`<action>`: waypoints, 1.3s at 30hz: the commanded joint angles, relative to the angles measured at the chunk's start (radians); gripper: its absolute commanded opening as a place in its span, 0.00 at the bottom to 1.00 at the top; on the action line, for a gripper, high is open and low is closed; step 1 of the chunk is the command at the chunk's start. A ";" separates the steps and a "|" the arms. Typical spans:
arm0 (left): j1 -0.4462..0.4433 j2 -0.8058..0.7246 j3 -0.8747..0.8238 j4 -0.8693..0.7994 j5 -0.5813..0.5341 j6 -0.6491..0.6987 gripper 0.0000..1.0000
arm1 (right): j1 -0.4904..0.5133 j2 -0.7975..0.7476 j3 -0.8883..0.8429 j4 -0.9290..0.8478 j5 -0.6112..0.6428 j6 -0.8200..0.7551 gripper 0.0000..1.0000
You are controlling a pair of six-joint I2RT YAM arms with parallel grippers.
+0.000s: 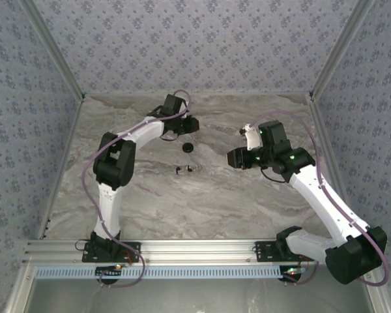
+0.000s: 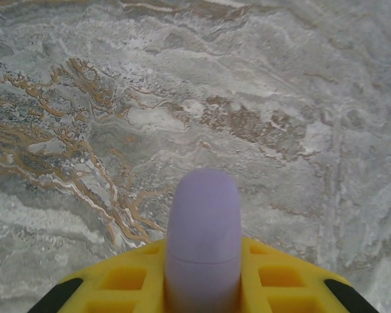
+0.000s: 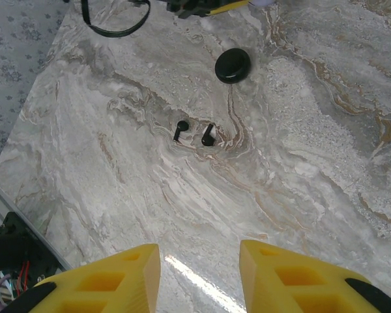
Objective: Insert the wireless bluetooth earbuds into the charging case
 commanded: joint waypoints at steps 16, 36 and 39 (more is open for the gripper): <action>0.021 0.267 0.355 -0.190 0.049 0.069 0.24 | -0.006 -0.005 -0.006 -0.033 0.007 0.010 0.39; 0.032 0.370 0.504 -0.353 -0.056 0.125 0.45 | -0.008 -0.007 -0.014 -0.039 0.017 0.010 0.40; 0.032 0.367 0.511 -0.365 -0.076 0.135 0.52 | -0.006 -0.007 -0.014 -0.044 0.021 0.009 0.40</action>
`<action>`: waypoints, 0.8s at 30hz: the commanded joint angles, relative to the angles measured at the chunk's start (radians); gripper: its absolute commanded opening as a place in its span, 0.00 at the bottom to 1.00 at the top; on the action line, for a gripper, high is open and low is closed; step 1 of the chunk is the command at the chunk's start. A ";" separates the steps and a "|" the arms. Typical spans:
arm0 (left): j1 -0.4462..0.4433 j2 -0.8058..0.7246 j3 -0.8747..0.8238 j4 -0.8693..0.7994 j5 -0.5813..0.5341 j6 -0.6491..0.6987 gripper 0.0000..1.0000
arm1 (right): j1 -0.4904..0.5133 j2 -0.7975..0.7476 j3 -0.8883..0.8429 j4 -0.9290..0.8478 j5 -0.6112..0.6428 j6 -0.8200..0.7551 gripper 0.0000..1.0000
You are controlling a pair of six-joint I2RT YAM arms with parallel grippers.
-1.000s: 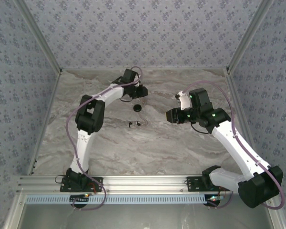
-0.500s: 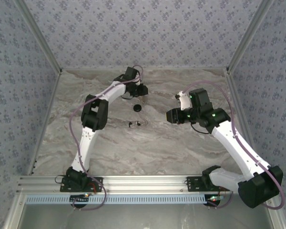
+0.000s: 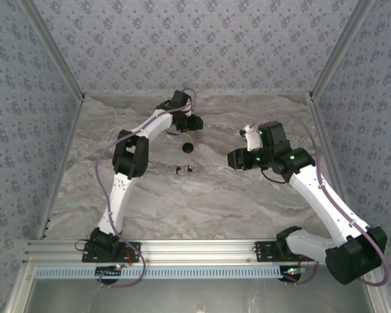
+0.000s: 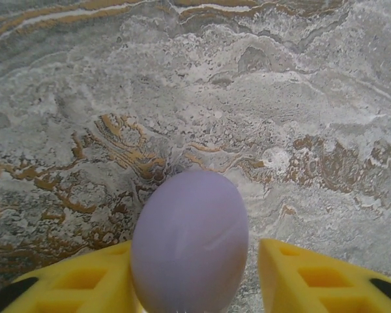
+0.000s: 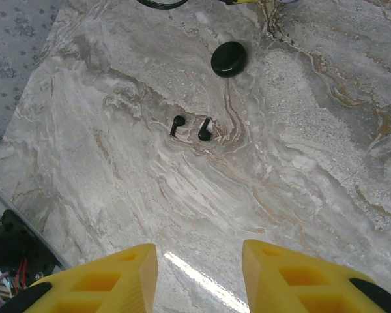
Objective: Insert the wireless bluetooth earbuds into the charging case
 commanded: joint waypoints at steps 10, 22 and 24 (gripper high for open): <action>0.007 -0.041 0.046 -0.139 -0.145 0.114 0.62 | -0.007 -0.006 -0.010 -0.034 0.018 0.006 0.41; 0.006 -0.245 -0.199 -0.119 -0.127 0.156 0.62 | -0.007 -0.003 -0.026 -0.031 0.021 0.010 0.41; 0.003 -0.268 -0.229 -0.119 -0.117 0.174 0.62 | -0.006 -0.002 -0.029 -0.028 0.020 0.013 0.42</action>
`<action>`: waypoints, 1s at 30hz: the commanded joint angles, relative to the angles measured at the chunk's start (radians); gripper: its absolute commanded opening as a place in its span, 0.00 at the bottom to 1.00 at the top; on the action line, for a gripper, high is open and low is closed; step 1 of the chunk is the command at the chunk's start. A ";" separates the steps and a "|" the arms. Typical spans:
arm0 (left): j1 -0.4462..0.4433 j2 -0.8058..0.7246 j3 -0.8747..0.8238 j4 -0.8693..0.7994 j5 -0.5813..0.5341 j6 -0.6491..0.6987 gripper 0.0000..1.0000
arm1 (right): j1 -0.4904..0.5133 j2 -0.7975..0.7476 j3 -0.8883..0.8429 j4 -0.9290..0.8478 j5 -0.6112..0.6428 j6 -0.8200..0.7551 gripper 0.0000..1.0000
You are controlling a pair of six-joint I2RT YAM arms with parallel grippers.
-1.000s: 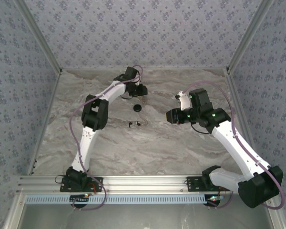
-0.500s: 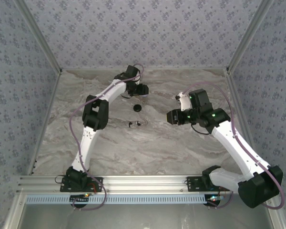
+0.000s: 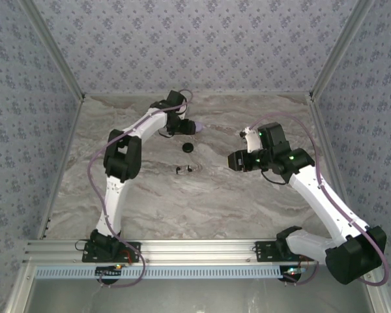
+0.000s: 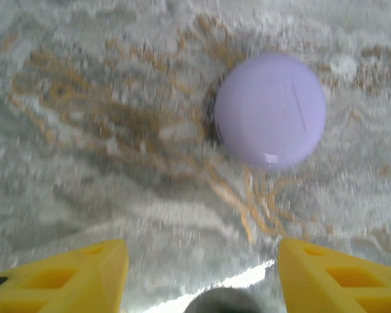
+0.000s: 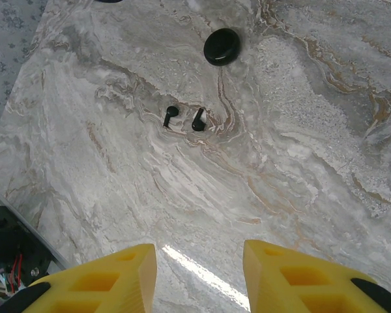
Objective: Insert the wireless bluetooth earbuds into the charging case
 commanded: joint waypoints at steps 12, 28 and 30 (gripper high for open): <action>-0.087 -0.104 -0.093 -0.066 -0.133 0.208 0.69 | -0.006 0.005 -0.033 0.011 0.003 0.019 0.42; -0.126 -0.026 -0.052 -0.114 -0.222 0.250 0.72 | -0.007 0.005 -0.043 0.012 0.009 0.013 0.43; -0.126 -0.021 -0.052 -0.119 -0.215 0.253 0.72 | -0.006 0.005 -0.044 0.013 0.010 0.014 0.43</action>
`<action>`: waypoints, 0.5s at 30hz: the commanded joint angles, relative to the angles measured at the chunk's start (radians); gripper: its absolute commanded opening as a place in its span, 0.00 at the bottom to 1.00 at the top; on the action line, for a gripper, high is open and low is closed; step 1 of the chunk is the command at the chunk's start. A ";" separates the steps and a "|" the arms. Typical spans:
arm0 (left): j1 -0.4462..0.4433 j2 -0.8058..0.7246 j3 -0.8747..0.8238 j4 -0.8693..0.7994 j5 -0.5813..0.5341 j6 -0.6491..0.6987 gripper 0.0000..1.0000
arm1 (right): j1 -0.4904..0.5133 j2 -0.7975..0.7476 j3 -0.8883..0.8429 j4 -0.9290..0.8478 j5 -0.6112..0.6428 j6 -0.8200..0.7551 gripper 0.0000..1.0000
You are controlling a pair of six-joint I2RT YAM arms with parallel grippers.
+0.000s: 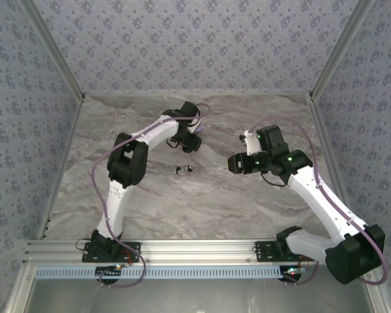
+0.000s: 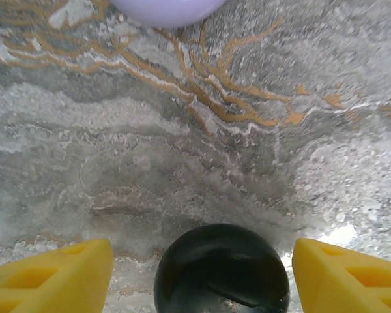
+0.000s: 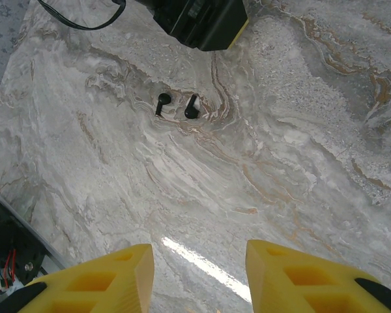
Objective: Insert the wireless bluetooth earbuds into the charging case
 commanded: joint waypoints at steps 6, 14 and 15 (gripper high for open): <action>-0.001 0.026 0.030 -0.058 0.007 0.009 0.65 | -0.006 0.003 -0.010 0.009 0.010 0.015 0.44; -0.020 -0.007 0.015 -0.069 0.001 -0.106 0.50 | -0.006 0.007 -0.012 0.009 0.021 0.013 0.43; -0.026 -0.012 0.012 -0.067 0.001 -0.129 0.50 | -0.006 0.007 -0.013 0.010 0.024 0.013 0.44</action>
